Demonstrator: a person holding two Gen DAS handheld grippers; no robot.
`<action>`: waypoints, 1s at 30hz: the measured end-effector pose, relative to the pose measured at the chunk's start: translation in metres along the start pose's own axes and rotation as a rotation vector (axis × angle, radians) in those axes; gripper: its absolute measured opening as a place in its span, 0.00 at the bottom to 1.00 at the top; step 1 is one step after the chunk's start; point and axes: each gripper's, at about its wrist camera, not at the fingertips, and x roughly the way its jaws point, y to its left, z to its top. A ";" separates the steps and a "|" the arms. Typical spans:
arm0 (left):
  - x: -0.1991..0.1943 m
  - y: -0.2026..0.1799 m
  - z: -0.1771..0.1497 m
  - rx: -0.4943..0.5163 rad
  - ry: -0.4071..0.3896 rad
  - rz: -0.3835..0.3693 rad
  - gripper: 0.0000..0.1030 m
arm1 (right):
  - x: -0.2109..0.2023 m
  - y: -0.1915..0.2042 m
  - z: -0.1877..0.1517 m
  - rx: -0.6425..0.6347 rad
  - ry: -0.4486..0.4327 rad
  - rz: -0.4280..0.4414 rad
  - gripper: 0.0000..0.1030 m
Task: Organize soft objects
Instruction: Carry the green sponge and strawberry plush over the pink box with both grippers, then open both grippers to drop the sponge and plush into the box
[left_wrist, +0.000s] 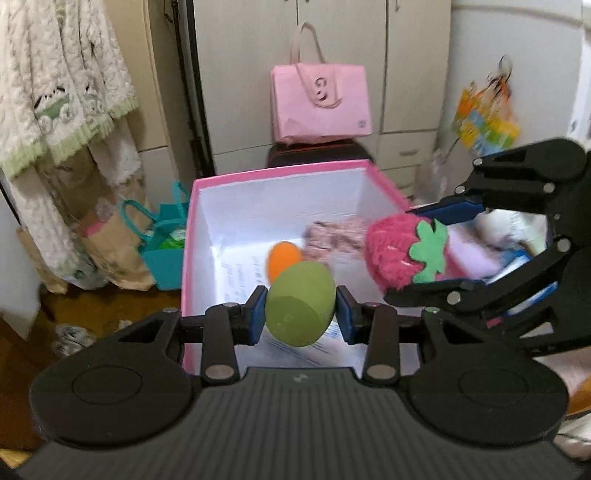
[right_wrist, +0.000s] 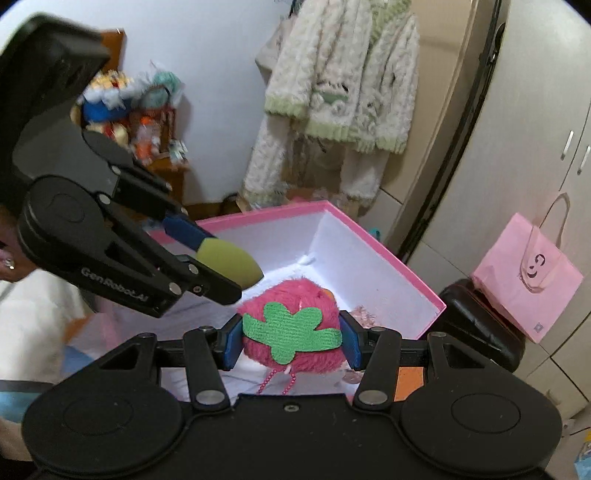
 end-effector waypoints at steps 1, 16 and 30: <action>0.004 0.000 0.000 0.011 0.008 0.008 0.37 | 0.007 -0.003 0.001 0.006 0.014 0.013 0.56; 0.032 -0.004 0.017 0.170 0.061 0.073 0.39 | 0.072 -0.017 0.010 -0.067 0.091 0.098 0.57; 0.005 0.021 0.000 -0.116 0.004 -0.011 0.58 | 0.050 -0.034 -0.001 0.108 0.043 0.128 0.66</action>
